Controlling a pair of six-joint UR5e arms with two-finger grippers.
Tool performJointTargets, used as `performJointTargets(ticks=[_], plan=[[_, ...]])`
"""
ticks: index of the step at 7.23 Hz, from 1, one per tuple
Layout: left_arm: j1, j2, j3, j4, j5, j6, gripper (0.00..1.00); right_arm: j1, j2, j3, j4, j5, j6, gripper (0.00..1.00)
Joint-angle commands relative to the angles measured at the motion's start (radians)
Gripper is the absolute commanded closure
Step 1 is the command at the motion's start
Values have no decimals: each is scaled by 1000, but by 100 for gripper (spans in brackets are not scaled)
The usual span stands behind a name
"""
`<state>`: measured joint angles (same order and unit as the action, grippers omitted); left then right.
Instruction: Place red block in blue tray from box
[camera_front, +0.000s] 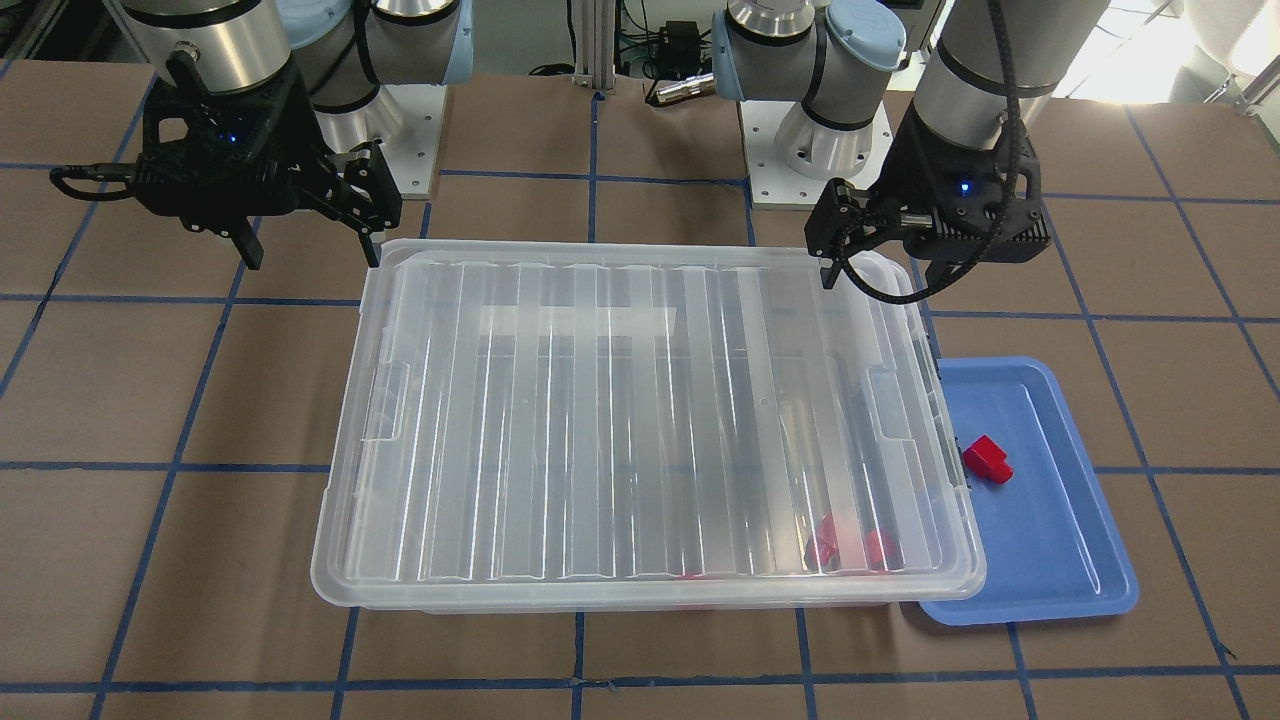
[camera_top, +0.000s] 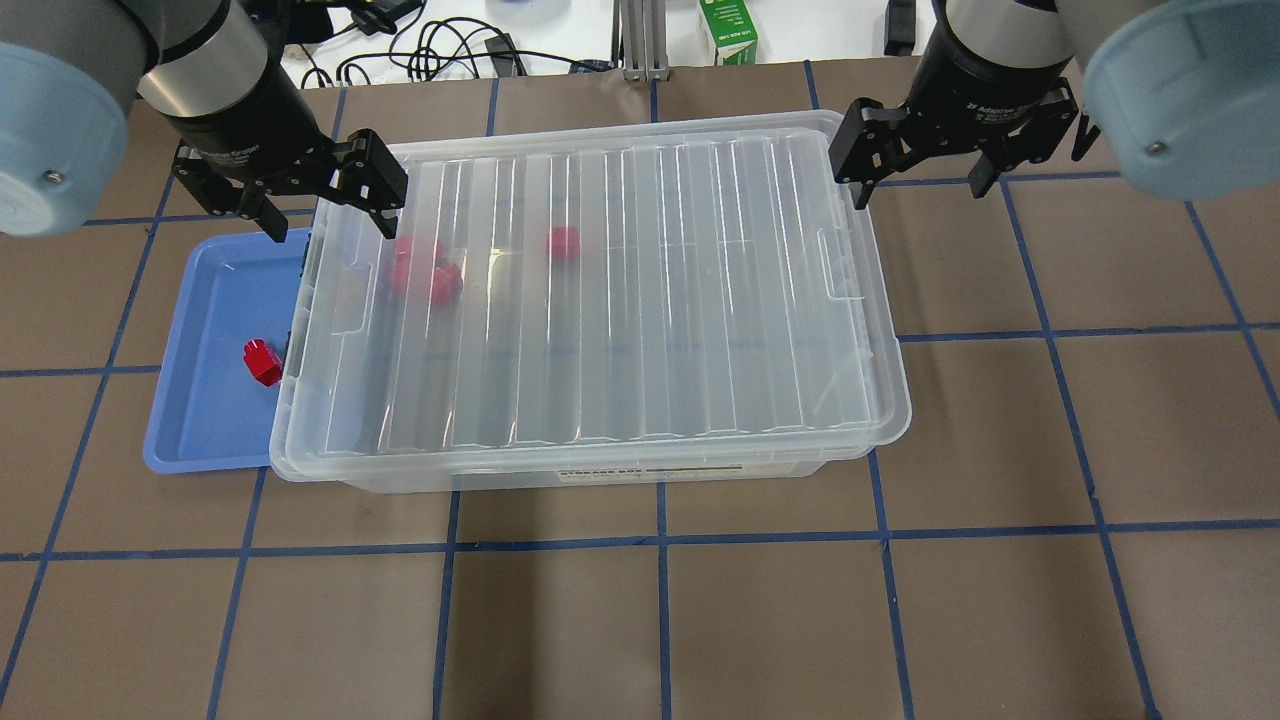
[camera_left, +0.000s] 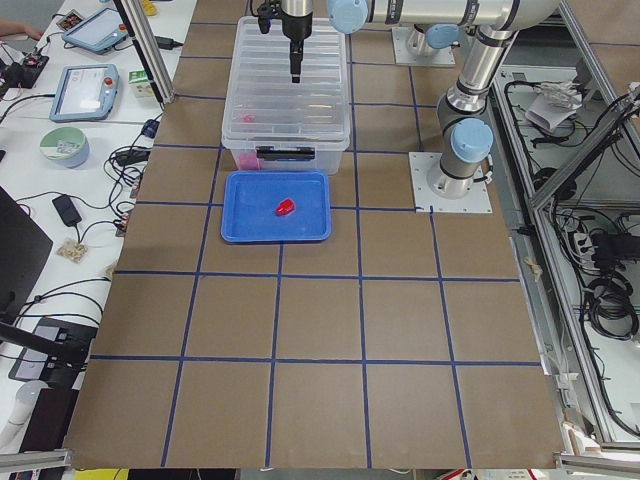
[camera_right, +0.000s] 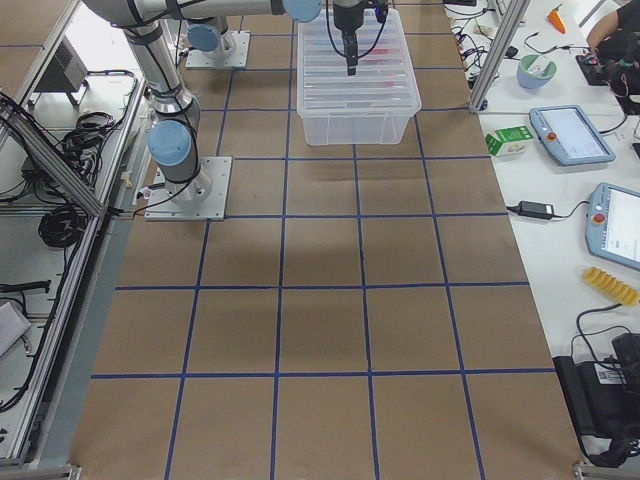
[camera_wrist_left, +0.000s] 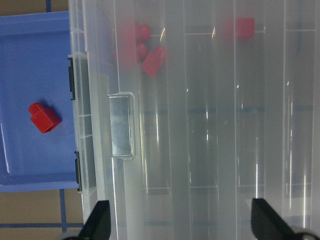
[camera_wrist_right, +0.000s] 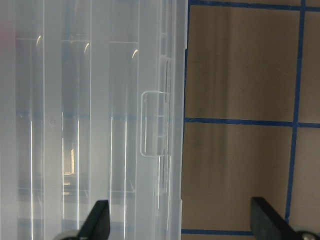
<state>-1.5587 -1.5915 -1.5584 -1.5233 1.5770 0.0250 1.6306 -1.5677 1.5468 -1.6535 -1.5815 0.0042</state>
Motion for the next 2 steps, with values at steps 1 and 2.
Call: performJointTargets(ticks=[1,2], plan=[[-4,1,-9,0,0,0,0,0,0,-1,0,-2,0,0],[-4,8,-12,0,1,0,0,0,0,-1,0,-2,0,0]])
